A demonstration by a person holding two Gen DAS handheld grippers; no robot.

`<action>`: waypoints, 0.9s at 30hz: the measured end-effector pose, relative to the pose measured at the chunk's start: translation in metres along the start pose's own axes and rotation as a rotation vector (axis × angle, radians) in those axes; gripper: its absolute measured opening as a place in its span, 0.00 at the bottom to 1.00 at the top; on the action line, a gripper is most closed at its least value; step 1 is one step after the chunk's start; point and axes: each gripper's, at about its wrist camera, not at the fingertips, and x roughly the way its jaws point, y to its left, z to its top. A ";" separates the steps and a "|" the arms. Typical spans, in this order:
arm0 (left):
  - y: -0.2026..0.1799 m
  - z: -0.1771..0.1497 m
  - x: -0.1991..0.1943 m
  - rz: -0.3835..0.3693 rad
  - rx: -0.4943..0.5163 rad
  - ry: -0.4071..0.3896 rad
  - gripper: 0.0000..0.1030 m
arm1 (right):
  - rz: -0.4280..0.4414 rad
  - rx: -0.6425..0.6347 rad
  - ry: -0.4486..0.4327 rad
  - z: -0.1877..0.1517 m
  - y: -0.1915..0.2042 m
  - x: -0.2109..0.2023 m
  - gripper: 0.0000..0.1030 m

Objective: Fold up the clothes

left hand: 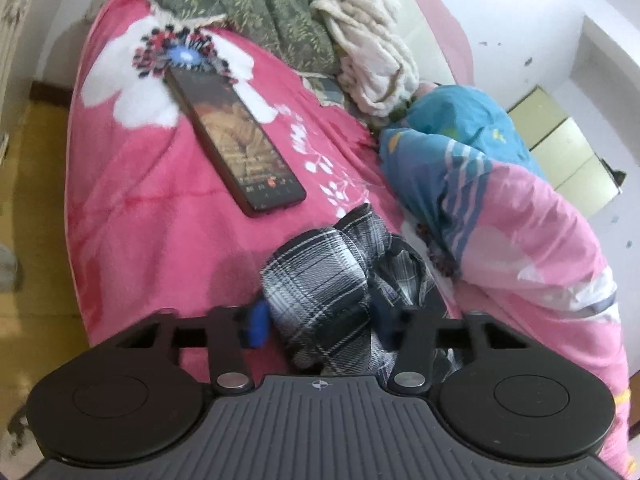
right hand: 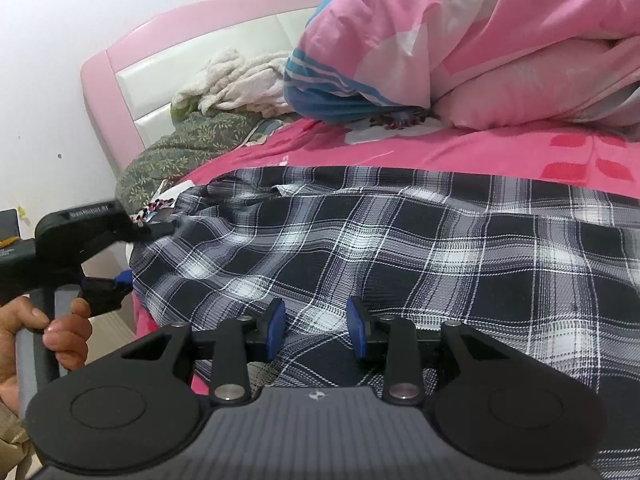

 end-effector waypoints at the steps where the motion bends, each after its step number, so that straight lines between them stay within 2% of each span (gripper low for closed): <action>1: -0.002 0.000 0.000 0.007 0.015 -0.004 0.35 | 0.001 0.003 -0.001 0.000 0.000 0.000 0.35; 5: -0.021 -0.002 -0.006 0.025 0.142 -0.047 0.26 | 0.013 0.034 -0.007 0.002 -0.004 -0.003 0.35; 9: -0.053 -0.007 -0.016 -0.008 0.333 -0.104 0.22 | 0.024 0.100 -0.035 0.004 -0.012 -0.014 0.35; 12: -0.086 -0.018 -0.022 -0.061 0.523 -0.133 0.22 | 0.015 0.142 -0.073 0.006 -0.022 -0.028 0.35; 16: -0.135 -0.050 -0.031 -0.171 0.825 -0.137 0.21 | -0.019 0.190 -0.143 0.008 -0.041 -0.055 0.35; 19: -0.160 -0.084 -0.039 -0.269 1.024 -0.102 0.21 | -0.051 0.244 -0.201 0.008 -0.062 -0.079 0.35; 22: -0.174 -0.120 -0.046 -0.352 1.200 -0.031 0.21 | -0.093 0.290 -0.248 0.004 -0.083 -0.104 0.36; 27: -0.177 -0.170 -0.058 -0.438 1.429 0.112 0.20 | -0.146 0.369 -0.283 -0.009 -0.113 -0.132 0.36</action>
